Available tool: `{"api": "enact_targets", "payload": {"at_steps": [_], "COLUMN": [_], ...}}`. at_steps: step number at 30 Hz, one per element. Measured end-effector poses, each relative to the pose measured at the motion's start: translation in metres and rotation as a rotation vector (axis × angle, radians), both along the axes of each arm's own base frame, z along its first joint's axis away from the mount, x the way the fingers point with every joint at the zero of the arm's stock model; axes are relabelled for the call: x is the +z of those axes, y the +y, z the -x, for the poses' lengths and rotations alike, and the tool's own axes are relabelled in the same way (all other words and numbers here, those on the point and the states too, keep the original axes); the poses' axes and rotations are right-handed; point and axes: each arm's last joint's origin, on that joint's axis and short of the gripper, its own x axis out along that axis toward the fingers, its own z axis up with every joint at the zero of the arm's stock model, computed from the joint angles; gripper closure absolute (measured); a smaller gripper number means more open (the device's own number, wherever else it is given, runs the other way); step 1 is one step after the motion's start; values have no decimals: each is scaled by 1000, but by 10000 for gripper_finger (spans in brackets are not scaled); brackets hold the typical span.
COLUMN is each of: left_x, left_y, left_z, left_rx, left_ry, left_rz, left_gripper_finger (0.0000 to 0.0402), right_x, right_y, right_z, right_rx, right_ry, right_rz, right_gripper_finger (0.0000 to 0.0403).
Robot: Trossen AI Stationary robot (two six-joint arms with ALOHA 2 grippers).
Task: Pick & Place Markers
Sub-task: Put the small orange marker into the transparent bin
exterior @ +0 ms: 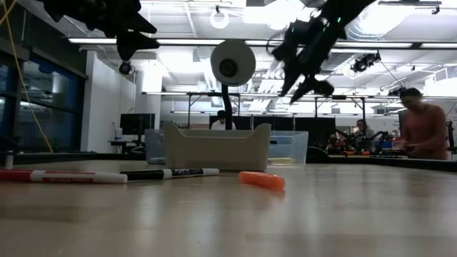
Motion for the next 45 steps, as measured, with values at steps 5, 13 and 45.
{"api": "enact_targets", "payload": {"at_steps": [5, 13, 45], "left_x": [-1, -1, 6], "left_y": [0, 0, -7], "left_z": [0, 0, 8], "left_rx": [1, 15, 3], "left_ry": [12, 8, -42], "left_rz": [11, 52, 208], "left_gripper_finger": [211, 211, 211], "right_x": [29, 55, 6], "right_y": [37, 98, 297], "right_z": [3, 2, -74], "right_rx": [64, 112, 273], "right_ry": [-9, -8, -35], "right_rz": [77, 146, 7], "right_gripper_finger": [270, 270, 270]}}
